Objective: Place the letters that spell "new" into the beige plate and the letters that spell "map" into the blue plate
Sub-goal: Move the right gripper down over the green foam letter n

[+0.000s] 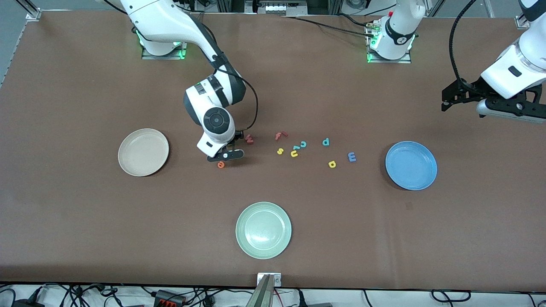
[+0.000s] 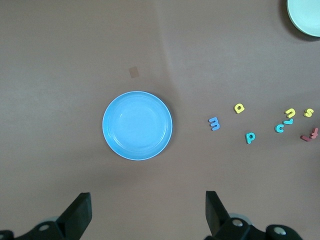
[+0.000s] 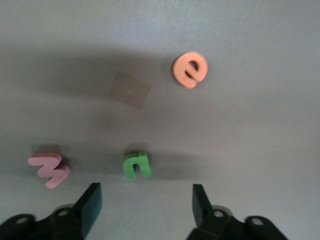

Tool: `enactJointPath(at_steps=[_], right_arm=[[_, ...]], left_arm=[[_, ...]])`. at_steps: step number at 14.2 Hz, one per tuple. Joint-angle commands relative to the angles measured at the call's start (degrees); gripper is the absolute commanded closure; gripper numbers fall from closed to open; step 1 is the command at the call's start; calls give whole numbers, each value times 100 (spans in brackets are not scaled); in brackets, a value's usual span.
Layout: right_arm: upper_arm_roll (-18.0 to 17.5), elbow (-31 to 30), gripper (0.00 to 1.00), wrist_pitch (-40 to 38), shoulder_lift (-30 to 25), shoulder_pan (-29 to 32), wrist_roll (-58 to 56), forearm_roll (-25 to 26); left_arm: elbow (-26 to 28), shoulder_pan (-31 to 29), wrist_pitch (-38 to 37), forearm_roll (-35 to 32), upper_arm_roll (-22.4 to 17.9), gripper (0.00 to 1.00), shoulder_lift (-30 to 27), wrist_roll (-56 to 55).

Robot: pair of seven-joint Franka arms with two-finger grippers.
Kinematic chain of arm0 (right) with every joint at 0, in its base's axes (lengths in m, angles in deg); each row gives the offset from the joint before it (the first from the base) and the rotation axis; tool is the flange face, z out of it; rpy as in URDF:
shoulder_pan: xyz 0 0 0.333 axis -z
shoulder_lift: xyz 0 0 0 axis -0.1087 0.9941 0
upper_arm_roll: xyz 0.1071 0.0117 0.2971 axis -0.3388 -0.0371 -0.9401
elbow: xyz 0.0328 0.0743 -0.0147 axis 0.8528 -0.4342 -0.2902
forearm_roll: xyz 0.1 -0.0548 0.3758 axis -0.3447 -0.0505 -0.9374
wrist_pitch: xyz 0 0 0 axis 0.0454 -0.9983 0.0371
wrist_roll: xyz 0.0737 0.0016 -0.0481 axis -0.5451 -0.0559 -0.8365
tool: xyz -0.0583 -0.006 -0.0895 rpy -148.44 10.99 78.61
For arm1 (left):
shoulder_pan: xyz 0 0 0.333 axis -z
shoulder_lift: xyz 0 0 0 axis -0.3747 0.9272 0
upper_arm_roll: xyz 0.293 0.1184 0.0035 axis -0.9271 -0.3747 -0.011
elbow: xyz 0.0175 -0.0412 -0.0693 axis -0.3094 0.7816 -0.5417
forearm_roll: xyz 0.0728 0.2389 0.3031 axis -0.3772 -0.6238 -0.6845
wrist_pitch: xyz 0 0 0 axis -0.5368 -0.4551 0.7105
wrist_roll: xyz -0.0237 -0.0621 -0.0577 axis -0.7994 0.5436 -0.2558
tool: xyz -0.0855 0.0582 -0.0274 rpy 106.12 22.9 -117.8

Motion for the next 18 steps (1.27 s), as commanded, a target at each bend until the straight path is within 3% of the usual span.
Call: enactJointPath(at_steps=[1, 8, 12, 15, 18], right_arm=[[45, -51, 23, 125, 60, -62, 98, -59], [-17, -42, 28, 486, 201, -44, 107, -77], [-17, -42, 37, 495, 201, -53, 107, -77], [-17, -33, 41, 495, 279, -53, 107, -85], [-17, -33, 45, 556, 289, -44, 107, -85]], left_arm=[[-34, -9, -13, 36, 18, 0, -40, 61], [-34, -9, -13, 36, 26, 0, -40, 52], [-78, 17, -337, 45, 61, 0, 38, 52], [-69, 35, -400, 54, 438, 0, 486, 26], [-43, 35, -164, 45, 676, 0, 1074, -1051]])
